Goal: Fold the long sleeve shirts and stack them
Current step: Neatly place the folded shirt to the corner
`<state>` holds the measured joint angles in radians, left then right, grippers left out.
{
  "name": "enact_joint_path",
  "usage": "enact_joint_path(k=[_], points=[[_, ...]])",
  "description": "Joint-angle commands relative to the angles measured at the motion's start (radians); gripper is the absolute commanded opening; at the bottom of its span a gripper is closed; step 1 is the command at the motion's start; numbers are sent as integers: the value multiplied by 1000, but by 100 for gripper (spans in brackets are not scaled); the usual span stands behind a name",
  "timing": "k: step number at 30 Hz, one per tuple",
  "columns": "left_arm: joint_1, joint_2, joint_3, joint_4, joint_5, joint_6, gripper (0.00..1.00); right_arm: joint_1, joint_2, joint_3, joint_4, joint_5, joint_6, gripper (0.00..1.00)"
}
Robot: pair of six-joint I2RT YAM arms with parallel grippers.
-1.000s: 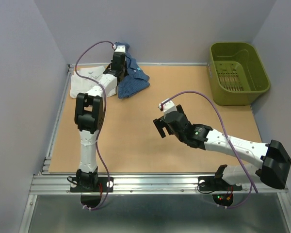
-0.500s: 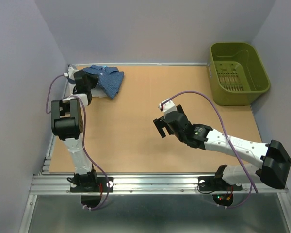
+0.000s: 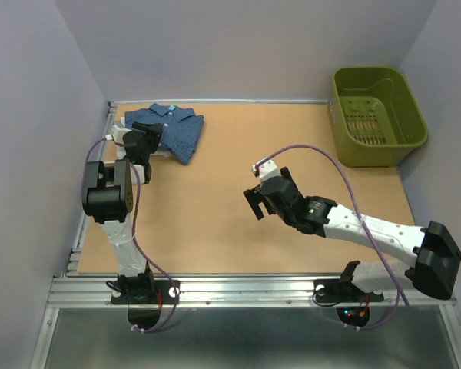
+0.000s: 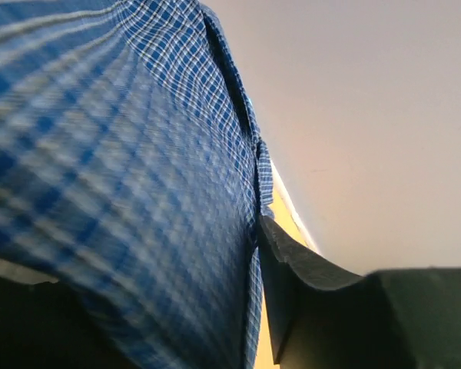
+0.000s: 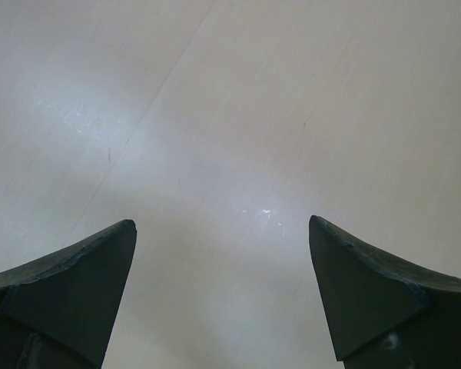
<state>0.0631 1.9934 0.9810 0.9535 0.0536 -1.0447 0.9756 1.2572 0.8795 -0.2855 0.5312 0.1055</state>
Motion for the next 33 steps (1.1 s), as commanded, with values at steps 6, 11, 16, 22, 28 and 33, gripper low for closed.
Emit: enact_joint_path(k=[6, 11, 16, 22, 28, 33], points=[[83, -189, -38, -125, -21, 141, 83, -3, -5, -14, 5, -10, 14, 98], [155, -216, -33, -211, 5, 193, 84, -5, -2, -17, 5, -17, 13, 98], [193, -170, 17, -274, 54, 242, 84, -3, -8, -25, 3, -20, 13, 98], [221, -120, 56, -303, 66, 282, 84, -3, -9, -36, 3, -27, 13, 98], [233, -71, 137, -349, 77, 385, 64, -3, -7, -34, 3, -39, 13, 97], [233, -122, 197, -364, 57, 532, 35, -3, -7, -33, 0, -46, 11, 97]])
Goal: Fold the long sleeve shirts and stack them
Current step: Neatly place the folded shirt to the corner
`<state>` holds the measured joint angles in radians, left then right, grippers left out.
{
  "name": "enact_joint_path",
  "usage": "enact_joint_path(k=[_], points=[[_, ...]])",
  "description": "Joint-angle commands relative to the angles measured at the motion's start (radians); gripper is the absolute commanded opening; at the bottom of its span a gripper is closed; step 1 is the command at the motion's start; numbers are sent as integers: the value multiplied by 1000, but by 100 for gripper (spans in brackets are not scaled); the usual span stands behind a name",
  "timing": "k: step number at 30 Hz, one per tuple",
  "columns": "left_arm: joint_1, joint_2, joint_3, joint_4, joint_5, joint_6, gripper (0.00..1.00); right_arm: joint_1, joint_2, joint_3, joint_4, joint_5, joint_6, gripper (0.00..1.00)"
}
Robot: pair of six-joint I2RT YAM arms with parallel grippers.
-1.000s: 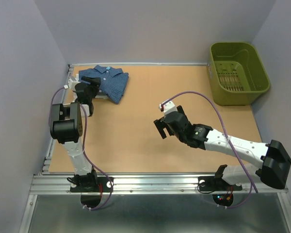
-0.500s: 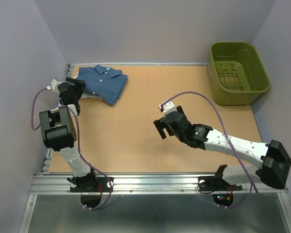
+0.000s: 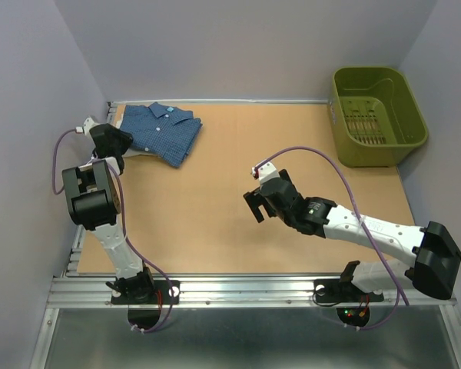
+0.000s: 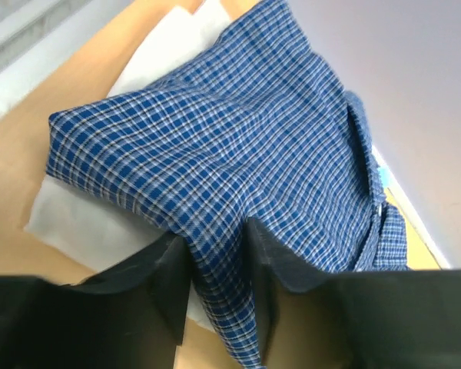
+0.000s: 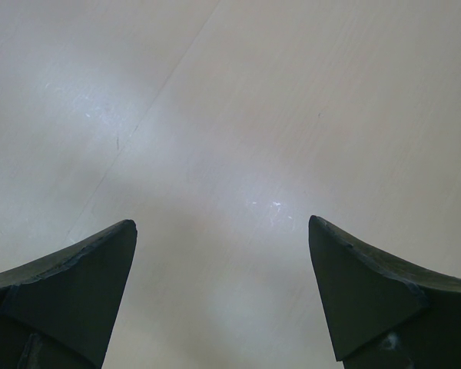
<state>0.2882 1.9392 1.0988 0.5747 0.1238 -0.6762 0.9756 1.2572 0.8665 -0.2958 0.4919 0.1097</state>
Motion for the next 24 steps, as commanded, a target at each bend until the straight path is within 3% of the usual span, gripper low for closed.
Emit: enact_joint_path(k=[1, 4, 7, 9, 12, 14, 18, 21, 22, 24], points=[[8, -95, 85, 13, -19, 191, 29, -3, -5, -20, 11, -9, 8, 97], [5, -144, 75, 19, -81, 283, 15, -3, 4, -18, 11, -15, 8, 97], [8, -184, 24, 48, -153, 323, 17, -3, 21, -15, 9, -24, 15, 97], [6, -165, -3, 51, -186, 322, 25, -3, 36, -11, 9, -38, 16, 97], [6, -123, -30, 33, -275, 282, 26, -5, 44, -9, 7, -44, 12, 97], [8, -102, -42, 2, -326, 262, 37, -3, 41, -12, 3, -47, 12, 97], [14, -88, -5, -126, -481, 183, 46, -5, 27, -17, -5, -50, 13, 97], [20, -108, 35, -214, -515, 153, 68, -3, 27, -8, -8, -55, 15, 97], [19, -115, 55, -237, -515, 149, 80, -5, 28, -4, -8, -61, 15, 97], [17, -150, 67, -277, -497, 142, 87, -3, 30, 0, -9, -65, 19, 97]])
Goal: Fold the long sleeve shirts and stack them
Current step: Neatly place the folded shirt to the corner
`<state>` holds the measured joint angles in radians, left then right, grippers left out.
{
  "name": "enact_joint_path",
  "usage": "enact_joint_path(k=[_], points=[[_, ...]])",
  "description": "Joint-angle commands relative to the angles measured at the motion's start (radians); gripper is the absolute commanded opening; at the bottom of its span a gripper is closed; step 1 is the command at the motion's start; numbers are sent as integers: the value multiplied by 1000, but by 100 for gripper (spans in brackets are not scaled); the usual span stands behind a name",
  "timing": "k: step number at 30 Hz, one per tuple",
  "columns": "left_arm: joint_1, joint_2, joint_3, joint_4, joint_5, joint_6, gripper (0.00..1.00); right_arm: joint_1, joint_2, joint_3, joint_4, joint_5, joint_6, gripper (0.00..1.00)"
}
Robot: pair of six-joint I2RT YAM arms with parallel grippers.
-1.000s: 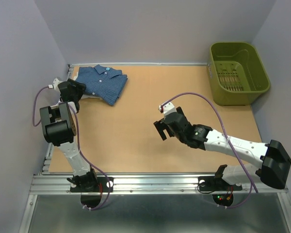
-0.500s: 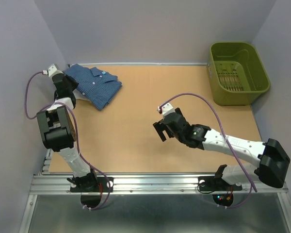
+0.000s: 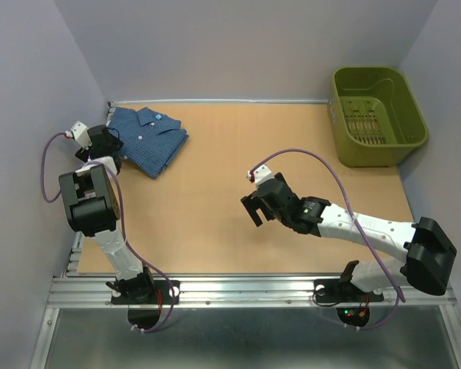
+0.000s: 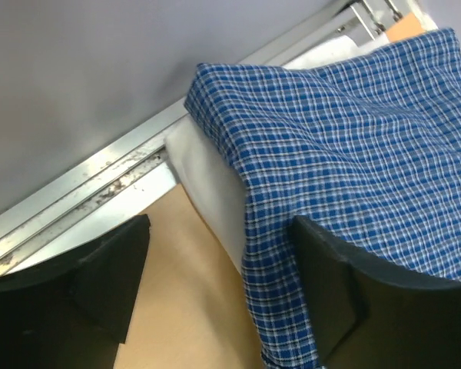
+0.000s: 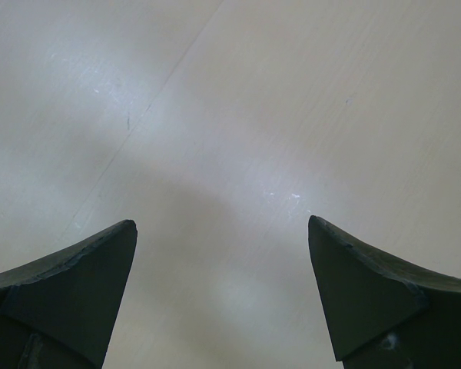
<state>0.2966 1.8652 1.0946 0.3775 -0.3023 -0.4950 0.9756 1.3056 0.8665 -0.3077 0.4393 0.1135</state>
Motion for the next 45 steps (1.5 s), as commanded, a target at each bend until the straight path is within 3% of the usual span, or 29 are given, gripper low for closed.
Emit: enact_joint_path(k=[1, 7, 11, 13, 16, 24, 39, 45], points=[[6, -92, 79, -87, -69, -37, 93, -3, -20, 0, 2, -14, 15, 97], [-94, -219, 119, -198, -132, 39, 98, -3, -29, 2, 1, -8, 15, 97], [-243, -227, 148, -268, -213, 226, 98, -3, -32, -4, 1, -4, 15, 97], [-295, -210, 169, -295, -242, 289, 98, -3, -34, -6, 1, -4, 15, 97], [-477, -144, 198, -302, -306, 430, 98, -5, -40, -12, 1, -1, 21, 97], [-661, 38, 304, -281, -391, 706, 97, -5, -66, -35, -1, 12, 26, 97], [-705, 385, 516, -249, -669, 854, 90, -6, -65, -47, -13, -2, 32, 97], [-706, 426, 545, -223, -649, 889, 80, -5, -60, -46, -16, -10, 35, 97]])
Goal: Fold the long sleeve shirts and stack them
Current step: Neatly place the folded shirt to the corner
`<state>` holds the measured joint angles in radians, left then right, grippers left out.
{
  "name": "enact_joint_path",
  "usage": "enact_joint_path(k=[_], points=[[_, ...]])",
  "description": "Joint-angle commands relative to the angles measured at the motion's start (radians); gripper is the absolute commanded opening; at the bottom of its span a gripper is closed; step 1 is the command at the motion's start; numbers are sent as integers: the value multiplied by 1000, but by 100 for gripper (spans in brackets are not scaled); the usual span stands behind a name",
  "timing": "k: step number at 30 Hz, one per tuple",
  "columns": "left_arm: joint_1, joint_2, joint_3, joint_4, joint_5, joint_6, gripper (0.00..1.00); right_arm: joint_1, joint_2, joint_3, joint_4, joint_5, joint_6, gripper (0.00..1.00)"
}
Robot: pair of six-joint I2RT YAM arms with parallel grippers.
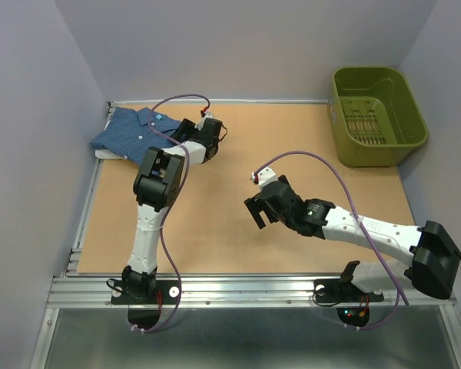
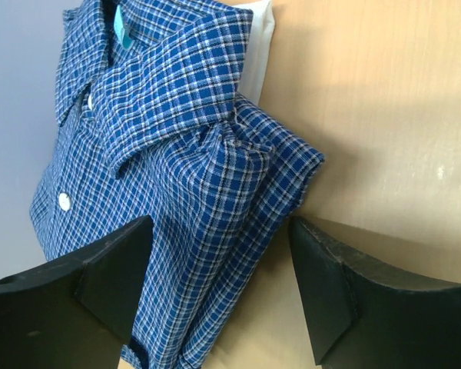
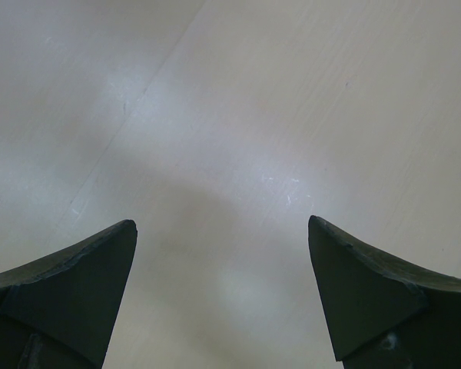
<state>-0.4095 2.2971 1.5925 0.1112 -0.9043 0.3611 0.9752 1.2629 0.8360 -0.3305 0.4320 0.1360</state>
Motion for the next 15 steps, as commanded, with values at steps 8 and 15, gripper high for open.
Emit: enact_joint_path(k=[8, 15], points=[[-2, 4, 96, 41, -53, 15, 22, -6, -5, -14, 7, -3, 11, 97], [0, -1, 323, -103, -8, -79, 7, -4, -5, -6, 4, 2, 7, 97]])
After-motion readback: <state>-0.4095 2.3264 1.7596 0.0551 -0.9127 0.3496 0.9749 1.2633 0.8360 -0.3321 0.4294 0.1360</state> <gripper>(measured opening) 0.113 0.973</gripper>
